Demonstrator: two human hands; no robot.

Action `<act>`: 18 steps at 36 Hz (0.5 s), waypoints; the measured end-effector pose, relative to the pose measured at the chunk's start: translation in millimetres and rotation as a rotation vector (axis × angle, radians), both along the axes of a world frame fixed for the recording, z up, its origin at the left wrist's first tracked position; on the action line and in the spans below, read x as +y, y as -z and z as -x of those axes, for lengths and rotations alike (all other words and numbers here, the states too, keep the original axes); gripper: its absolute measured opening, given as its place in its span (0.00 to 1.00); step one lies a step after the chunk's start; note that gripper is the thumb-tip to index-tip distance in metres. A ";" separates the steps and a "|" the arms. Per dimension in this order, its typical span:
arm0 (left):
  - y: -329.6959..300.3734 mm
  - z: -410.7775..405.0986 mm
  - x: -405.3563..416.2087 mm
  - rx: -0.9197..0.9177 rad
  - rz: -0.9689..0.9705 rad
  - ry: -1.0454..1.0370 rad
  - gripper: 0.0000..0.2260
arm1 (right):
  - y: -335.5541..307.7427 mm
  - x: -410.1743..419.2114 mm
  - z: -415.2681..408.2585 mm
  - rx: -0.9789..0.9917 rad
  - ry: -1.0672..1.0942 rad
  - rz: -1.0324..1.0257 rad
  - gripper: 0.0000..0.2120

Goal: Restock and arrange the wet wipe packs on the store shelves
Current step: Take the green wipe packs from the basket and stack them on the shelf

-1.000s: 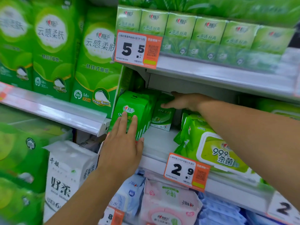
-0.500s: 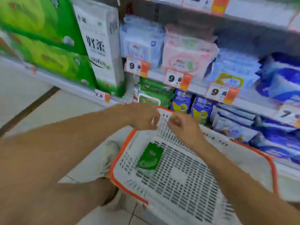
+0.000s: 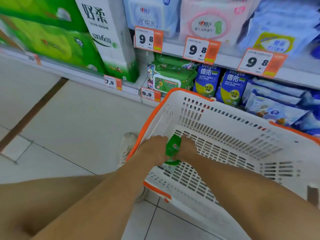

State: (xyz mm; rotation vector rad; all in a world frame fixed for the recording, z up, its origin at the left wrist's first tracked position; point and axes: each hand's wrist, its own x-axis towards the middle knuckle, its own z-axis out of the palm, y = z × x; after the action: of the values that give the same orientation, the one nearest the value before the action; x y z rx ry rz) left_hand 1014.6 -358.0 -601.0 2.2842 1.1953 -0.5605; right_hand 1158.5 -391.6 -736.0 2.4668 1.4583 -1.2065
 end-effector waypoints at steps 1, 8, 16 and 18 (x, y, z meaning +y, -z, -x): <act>2.8 0.7 -0.5 -0.002 0.015 -0.020 0.24 | -1.8 -0.6 -1.2 0.037 0.035 0.038 0.41; 6.2 -3.9 6.8 -0.038 0.165 -0.178 0.42 | -74.4 -24.5 -39.2 0.719 0.388 0.051 0.05; -106.6 -22.6 35.7 -0.609 0.655 -0.420 0.19 | -254.4 -7.7 -106.1 1.017 0.409 -0.304 0.18; -159.8 -28.0 51.6 -0.684 0.591 -0.376 0.15 | -307.1 -3.7 -110.4 1.024 0.318 -0.367 0.22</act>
State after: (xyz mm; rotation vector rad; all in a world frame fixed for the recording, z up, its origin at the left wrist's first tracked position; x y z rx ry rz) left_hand 1042.6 -306.3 -441.3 1.5011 0.9092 0.0325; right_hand 1268.9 -395.3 -428.8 2.4246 1.5363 -2.7670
